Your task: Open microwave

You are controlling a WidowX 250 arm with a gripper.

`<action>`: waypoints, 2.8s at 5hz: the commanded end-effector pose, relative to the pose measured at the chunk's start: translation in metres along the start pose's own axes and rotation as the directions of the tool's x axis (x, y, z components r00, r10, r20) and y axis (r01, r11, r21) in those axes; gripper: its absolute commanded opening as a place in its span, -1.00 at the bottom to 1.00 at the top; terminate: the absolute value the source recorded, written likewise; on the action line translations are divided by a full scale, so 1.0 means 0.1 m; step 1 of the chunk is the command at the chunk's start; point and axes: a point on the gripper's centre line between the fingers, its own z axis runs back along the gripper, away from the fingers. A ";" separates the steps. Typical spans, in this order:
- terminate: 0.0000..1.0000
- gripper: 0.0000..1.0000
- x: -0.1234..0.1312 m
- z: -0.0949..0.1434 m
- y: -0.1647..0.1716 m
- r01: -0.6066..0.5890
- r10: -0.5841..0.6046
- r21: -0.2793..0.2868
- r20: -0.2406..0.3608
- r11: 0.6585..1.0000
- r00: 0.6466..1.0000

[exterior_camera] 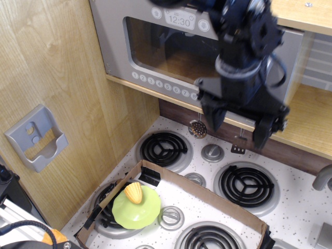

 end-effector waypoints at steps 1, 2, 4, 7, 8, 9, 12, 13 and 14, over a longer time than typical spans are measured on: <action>-1.00 1.00 0.32 0.24 0.05 0.036 -0.038 0.034 0.048 0.999 0.998; -1.00 1.00 0.41 0.20 0.08 0.016 -0.016 0.019 0.035 1.000 0.999; -1.00 1.00 0.57 0.18 -0.06 0.004 -0.005 0.019 0.043 1.000 0.999; -1.00 -1.00 0.51 0.10 -0.07 -0.020 0.016 0.041 0.083 0.999 0.996; -1.00 -1.00 0.35 0.08 -0.06 -0.070 0.067 0.047 0.071 0.996 0.995; -1.00 -1.00 0.13 0.04 -0.03 -0.108 0.106 0.040 0.048 0.993 0.993; -1.00 1.00 -0.72 -0.13 -0.21 -0.213 0.210 0.016 0.093 0.977 0.973; -1.00 1.00 -0.87 -0.24 -0.41 -0.248 0.249 -0.020 0.054 0.968 0.967; -1.00 1.00 -0.79 -0.30 -0.64 -0.145 0.145 -0.013 0.016 0.989 0.989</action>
